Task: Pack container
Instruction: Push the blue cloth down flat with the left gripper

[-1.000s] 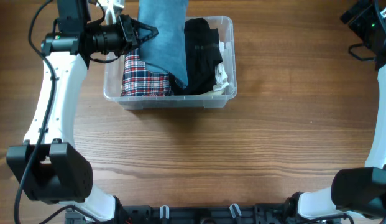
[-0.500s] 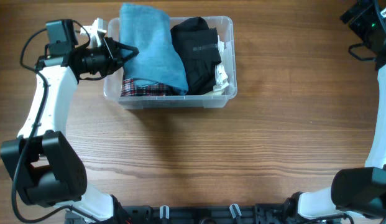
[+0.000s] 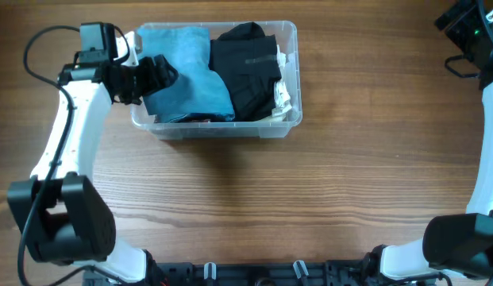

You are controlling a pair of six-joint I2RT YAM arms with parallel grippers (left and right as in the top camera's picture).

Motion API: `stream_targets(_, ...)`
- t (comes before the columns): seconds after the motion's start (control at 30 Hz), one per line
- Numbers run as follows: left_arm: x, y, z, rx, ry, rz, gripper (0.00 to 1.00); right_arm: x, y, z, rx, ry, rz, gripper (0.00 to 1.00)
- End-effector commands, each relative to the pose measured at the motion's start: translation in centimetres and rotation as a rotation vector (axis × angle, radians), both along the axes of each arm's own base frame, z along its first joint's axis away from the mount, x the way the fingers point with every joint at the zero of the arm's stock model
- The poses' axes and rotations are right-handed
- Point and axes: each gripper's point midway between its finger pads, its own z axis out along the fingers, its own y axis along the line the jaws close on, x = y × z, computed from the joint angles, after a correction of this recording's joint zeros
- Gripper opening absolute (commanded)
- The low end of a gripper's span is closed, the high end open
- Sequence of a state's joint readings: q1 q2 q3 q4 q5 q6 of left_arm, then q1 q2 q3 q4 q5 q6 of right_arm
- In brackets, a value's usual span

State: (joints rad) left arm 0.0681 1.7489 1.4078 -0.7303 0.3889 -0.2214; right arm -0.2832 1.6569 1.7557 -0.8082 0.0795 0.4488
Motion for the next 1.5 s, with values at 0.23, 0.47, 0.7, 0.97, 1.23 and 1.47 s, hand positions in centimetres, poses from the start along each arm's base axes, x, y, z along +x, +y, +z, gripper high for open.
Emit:
stream_targets(0.23,0.0,-4.0,11.5,0.210,-0.331,-0.085,0.75,0.1,0.0,-0.2,0.005,0.004,-0.004,1.00)
stream_targets(0.47,1.3,-3.4,8.7,0.329,-0.290,-0.092,0.58,0.1,0.0,-0.2,0.004,0.004,-0.004,1.00)
stream_targets(0.7,6.7,-1.8,0.7,0.442,-0.228,-0.022,0.07,0.1,0.0,-0.2,0.004,0.004,-0.004,1.00)
stream_targets(0.97,7.3,0.2,-12.7,0.563,0.003,0.002,0.04,0.1,0.0,-0.2,0.004,0.004,-0.004,1.00)
stream_targets(1.23,7.4,-0.1,-11.3,0.565,0.004,-0.006,0.04,0.1,0.0,-0.2,0.004,0.004,-0.004,1.00)
stream_targets(1.47,4.6,-3.2,3.5,0.466,-0.169,-0.046,0.11,0.1,0.0,-0.2,0.004,0.004,-0.004,1.00)
